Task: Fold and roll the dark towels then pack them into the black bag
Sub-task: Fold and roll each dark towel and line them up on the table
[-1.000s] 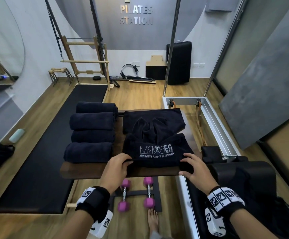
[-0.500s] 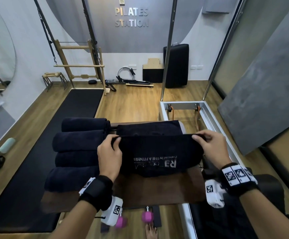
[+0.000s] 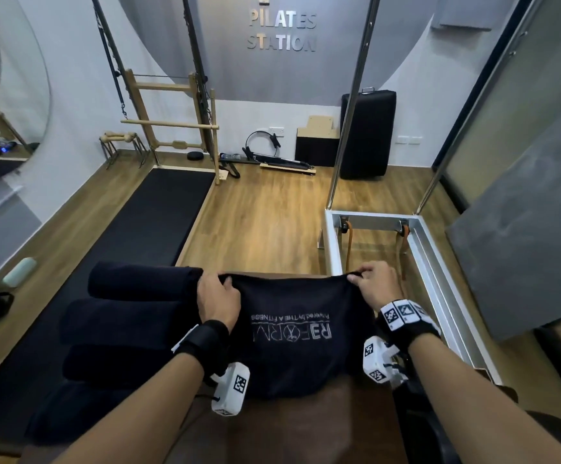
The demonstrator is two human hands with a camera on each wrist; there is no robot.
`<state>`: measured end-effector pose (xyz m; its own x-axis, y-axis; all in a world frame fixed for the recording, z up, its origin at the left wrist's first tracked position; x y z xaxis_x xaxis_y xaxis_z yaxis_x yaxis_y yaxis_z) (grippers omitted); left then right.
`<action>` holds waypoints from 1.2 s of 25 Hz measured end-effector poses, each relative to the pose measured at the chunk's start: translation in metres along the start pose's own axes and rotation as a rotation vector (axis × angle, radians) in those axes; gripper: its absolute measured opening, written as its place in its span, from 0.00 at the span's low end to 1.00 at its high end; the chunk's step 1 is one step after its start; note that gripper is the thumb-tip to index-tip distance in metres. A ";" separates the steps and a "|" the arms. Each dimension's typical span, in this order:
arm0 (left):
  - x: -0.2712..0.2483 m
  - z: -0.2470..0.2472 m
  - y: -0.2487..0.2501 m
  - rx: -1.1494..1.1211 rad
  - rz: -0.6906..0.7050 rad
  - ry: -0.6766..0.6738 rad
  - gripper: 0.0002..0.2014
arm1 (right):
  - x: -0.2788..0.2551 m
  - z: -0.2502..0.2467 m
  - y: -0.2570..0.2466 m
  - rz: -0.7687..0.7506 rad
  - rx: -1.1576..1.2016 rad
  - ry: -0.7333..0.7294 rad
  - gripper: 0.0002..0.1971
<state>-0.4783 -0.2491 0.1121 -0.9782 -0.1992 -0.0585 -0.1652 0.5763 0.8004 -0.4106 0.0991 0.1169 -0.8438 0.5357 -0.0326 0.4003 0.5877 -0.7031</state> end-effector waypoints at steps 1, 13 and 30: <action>0.004 0.008 -0.003 0.031 -0.015 -0.029 0.04 | 0.005 0.009 0.005 0.006 -0.014 -0.023 0.03; 0.006 0.020 -0.009 0.220 0.053 -0.064 0.07 | 0.004 0.031 0.031 0.034 -0.171 -0.110 0.06; -0.074 -0.141 0.060 -0.283 0.388 0.015 0.10 | -0.133 -0.149 -0.054 -0.163 0.273 0.224 0.10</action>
<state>-0.3983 -0.3120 0.2485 -0.9588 -0.0247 0.2832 0.2541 0.3718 0.8929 -0.2666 0.0869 0.2651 -0.7774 0.5855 0.2299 0.1320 0.5093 -0.8504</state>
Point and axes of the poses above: each hand's wrist, its own x-axis towards the middle knuckle, its own z-axis out of the palm, y = z × x, the point moved 5 cm from there along x, towards the middle knuckle, and after that the axes turned 1 degree about -y, right-handed, at the moved point
